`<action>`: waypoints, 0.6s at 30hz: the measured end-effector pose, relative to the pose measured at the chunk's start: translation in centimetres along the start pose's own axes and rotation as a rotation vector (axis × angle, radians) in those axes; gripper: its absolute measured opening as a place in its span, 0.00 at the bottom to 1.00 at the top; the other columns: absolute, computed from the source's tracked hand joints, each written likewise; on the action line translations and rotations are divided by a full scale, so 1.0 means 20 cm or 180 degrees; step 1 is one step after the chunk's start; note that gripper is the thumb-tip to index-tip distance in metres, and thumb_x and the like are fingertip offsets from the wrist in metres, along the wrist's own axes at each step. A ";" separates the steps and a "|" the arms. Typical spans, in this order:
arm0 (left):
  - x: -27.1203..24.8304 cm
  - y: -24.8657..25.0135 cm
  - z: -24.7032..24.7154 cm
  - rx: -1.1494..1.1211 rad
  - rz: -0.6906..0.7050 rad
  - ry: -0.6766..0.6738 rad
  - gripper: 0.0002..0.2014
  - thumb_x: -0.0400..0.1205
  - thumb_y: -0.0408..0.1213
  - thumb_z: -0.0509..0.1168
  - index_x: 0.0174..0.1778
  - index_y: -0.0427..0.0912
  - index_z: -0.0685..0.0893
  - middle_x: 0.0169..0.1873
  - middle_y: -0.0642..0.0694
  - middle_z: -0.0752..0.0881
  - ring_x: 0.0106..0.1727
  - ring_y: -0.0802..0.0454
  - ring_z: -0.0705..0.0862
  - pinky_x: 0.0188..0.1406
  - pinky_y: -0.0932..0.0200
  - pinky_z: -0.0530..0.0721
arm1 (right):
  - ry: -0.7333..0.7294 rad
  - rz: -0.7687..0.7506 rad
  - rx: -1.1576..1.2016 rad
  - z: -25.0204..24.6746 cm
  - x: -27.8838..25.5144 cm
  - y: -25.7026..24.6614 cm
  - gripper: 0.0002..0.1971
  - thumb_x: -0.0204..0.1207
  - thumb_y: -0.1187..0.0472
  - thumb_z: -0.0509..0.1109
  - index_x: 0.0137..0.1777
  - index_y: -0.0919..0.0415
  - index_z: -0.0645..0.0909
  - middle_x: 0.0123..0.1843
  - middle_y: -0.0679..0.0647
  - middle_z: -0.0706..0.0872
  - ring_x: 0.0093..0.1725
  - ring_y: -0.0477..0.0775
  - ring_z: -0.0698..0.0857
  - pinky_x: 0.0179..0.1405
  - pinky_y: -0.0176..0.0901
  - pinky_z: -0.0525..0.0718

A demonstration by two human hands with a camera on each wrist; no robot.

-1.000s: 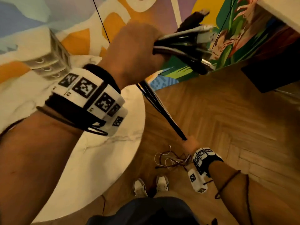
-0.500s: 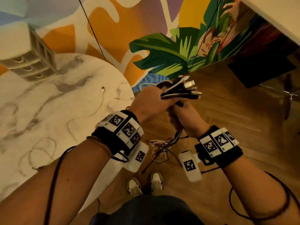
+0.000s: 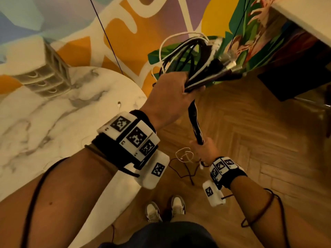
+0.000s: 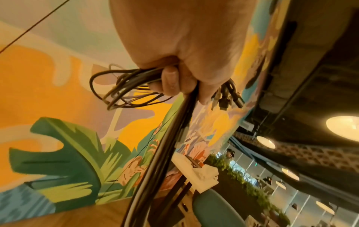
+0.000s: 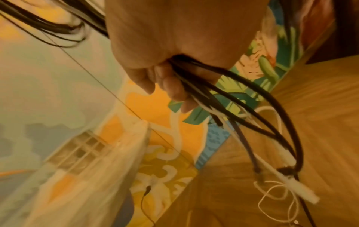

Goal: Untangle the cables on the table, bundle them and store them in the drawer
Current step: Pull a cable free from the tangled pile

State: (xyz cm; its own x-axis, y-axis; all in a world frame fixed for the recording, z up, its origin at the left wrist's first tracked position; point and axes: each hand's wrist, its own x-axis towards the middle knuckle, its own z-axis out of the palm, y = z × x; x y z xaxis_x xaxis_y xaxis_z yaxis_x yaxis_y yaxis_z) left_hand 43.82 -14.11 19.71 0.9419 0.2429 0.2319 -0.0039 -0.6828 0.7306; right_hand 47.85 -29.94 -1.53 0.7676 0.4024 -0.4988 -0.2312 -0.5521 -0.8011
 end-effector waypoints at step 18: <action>0.02 0.01 -0.12 0.0103 0.0231 0.0518 0.10 0.81 0.42 0.67 0.48 0.38 0.85 0.29 0.69 0.72 0.29 0.78 0.75 0.30 0.83 0.67 | -0.0291 0.0422 -0.1517 -0.06 0.15 0.14 0.16 0.79 0.47 0.66 0.34 0.55 0.78 0.33 0.55 0.82 0.32 0.53 0.79 0.31 0.42 0.76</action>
State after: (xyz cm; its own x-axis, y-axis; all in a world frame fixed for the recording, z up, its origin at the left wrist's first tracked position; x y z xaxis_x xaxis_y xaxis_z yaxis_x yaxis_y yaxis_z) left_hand 43.47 -12.46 21.42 0.8728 0.2987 0.3860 -0.0565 -0.7237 0.6878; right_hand 50.36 -31.14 -4.80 0.6897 0.3567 -0.6301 -0.0081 -0.8663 -0.4994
